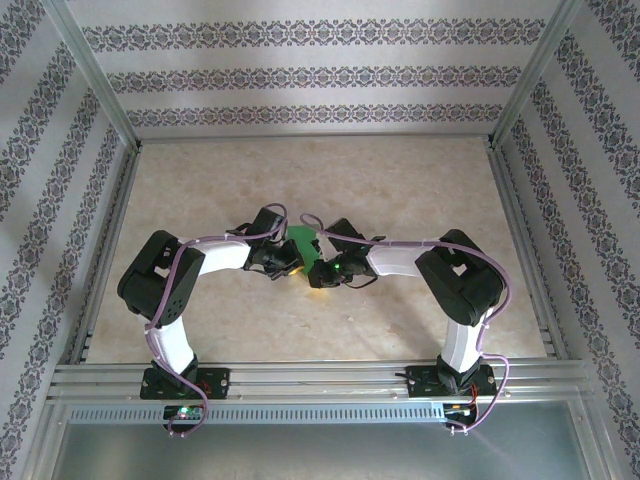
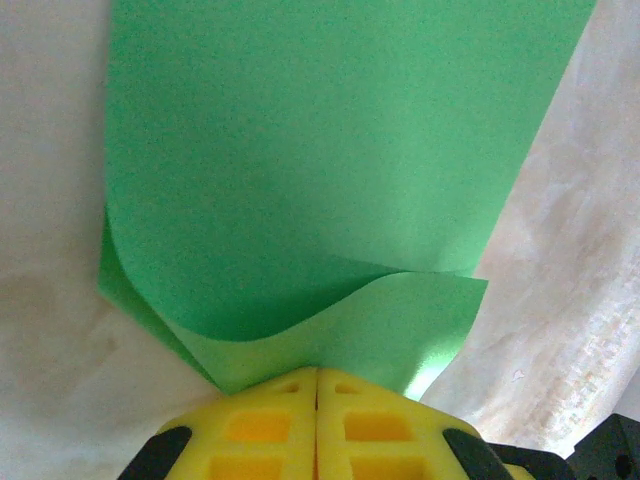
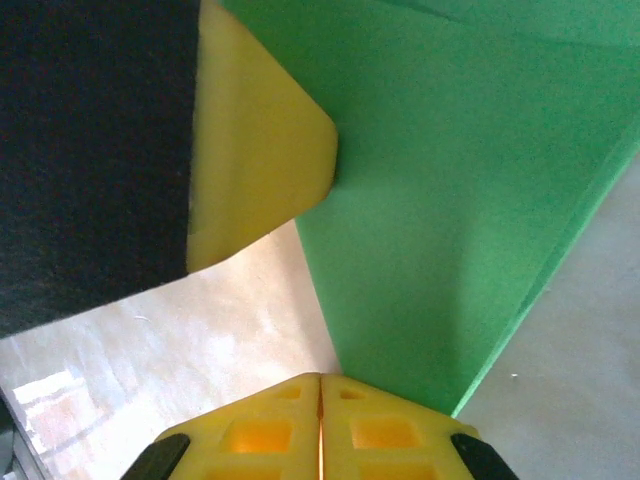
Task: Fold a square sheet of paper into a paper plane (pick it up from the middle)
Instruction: Third fold the triangle at the center of the table.
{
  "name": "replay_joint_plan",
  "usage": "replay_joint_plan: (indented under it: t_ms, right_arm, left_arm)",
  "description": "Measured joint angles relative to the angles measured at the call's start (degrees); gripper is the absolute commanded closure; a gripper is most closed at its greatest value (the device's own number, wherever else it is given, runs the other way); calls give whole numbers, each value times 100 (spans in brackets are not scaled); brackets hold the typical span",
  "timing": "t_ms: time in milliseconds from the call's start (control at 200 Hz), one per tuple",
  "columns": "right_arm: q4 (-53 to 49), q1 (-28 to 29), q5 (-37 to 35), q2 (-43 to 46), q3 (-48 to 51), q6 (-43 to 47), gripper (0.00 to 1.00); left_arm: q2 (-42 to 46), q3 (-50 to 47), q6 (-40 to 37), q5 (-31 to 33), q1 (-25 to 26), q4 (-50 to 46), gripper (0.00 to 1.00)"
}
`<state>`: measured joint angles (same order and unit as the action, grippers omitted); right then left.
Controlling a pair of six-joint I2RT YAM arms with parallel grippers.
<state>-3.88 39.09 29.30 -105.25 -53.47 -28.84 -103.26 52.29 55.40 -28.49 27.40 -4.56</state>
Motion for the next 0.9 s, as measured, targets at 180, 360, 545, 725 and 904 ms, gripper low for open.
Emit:
replay_joint_plan:
  t_ms: [180,360,545,725,904]
  right_arm:
    - [2,-114,39,262,-28,2,90]
    - [24,-144,37,129,-190,2,91]
    - [-24,-133,33,-151,-203,7,91]
    - [-31,-133,35,-190,-201,31,91]
    - [-70,-133,35,-190,-203,181,90]
  left_arm:
    - [-11,28,-59,0,0,-50,93]
    - [-15,42,-96,0,0,-63,93]
    - [-15,46,-98,0,0,-74,93]
    - [-15,55,-101,-11,0,-76,93]
    - [-59,177,-232,-17,-2,-240,92]
